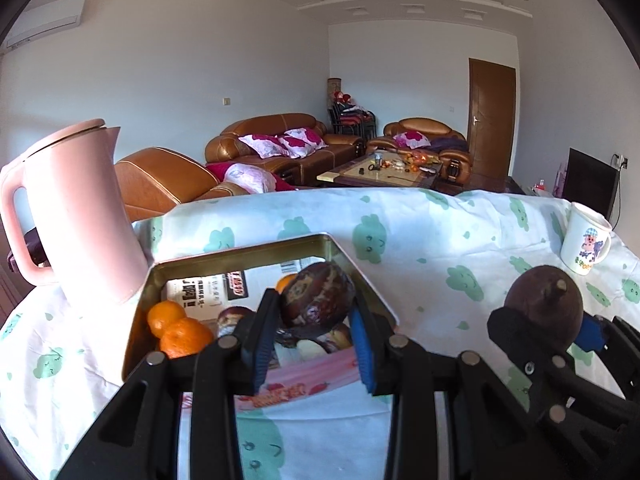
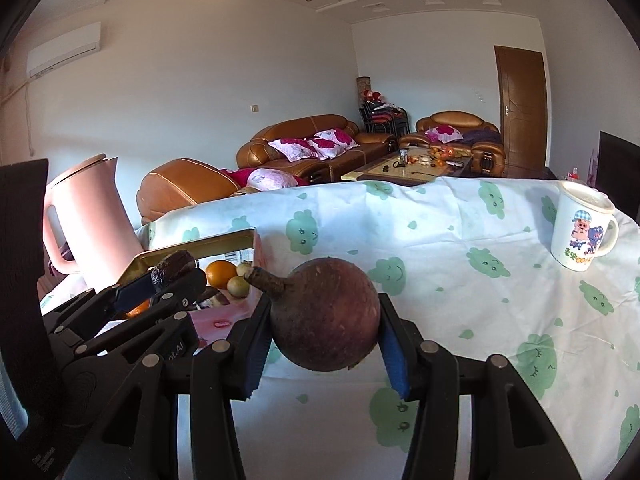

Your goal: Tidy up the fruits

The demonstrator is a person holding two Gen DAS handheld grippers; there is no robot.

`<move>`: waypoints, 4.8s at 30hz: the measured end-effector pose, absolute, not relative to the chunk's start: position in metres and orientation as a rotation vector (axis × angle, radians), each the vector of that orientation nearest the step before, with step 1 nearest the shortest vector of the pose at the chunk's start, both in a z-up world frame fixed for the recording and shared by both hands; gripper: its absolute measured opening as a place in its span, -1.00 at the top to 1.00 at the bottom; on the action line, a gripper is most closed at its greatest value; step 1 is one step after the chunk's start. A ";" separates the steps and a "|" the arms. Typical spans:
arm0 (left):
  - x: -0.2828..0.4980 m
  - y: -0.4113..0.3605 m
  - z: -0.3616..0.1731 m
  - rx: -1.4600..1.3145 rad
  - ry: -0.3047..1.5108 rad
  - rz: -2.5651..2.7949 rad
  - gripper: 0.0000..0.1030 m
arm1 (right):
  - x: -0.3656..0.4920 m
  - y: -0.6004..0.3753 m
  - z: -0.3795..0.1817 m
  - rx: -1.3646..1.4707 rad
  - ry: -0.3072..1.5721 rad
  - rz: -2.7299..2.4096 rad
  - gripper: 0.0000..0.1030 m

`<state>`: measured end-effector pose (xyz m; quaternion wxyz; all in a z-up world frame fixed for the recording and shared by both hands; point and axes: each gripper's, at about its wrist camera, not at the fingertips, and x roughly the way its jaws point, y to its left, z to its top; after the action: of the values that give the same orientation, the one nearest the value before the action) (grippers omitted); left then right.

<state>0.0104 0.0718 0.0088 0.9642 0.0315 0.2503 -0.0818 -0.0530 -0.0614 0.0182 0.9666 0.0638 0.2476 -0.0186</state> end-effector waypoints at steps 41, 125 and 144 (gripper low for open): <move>0.128 0.159 -0.026 0.009 0.733 0.066 0.29 | 0.113 0.034 -0.014 -0.026 0.651 0.032 -0.01; 0.007 0.156 -0.005 0.000 0.438 0.113 -1.00 | -0.010 0.006 0.012 0.080 0.309 0.049 -0.43; 0.000 0.156 -0.002 0.033 0.411 0.172 -1.00 | -0.012 0.002 0.011 0.100 0.317 0.043 -0.44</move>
<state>0.0005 0.1557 -0.0024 0.9751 0.0166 0.2038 0.0852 -0.0120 0.0025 0.0106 0.9860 0.0497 0.1577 0.0216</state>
